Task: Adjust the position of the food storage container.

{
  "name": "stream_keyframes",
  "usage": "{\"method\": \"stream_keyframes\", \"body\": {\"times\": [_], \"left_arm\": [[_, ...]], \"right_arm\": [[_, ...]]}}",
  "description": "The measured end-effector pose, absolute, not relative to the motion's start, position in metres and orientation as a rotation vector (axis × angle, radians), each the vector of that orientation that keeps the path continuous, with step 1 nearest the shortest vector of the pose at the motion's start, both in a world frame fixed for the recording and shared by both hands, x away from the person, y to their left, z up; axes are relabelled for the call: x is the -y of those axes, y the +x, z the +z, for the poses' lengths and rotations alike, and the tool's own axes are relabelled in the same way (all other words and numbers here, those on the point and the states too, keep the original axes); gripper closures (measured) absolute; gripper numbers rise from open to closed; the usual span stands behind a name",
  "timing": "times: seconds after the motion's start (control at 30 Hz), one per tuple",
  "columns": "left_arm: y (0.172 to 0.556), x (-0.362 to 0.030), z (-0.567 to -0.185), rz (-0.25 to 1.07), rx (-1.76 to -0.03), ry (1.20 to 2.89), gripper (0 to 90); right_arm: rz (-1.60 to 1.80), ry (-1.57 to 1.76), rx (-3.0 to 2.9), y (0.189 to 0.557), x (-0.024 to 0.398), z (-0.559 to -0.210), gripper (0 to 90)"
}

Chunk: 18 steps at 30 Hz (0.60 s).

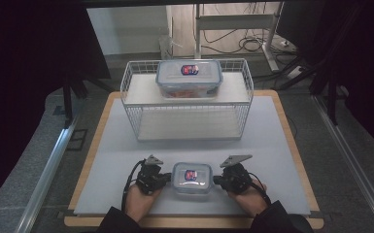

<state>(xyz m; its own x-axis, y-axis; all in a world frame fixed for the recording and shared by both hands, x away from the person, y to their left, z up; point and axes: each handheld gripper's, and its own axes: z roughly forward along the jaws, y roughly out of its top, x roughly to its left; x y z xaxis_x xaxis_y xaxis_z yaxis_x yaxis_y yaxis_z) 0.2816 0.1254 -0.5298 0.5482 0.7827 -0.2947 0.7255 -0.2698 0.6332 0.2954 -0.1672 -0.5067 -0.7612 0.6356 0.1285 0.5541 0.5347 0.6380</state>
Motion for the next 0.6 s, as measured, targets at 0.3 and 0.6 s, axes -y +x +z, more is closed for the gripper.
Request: {"method": "stream_keyframes", "body": {"times": [0.3,0.6], "left_arm": [[0.27,-0.14,-0.517,0.19,-1.15,2.027,72.5],[0.248,-0.161,-0.509,0.379,-1.059,2.073,36.7]], "right_arm": [[1.067,1.04,-2.593,0.3,0.18,-0.502,86.6],[1.128,1.028,-2.535,0.299,0.203,-0.495,53.3]]}}
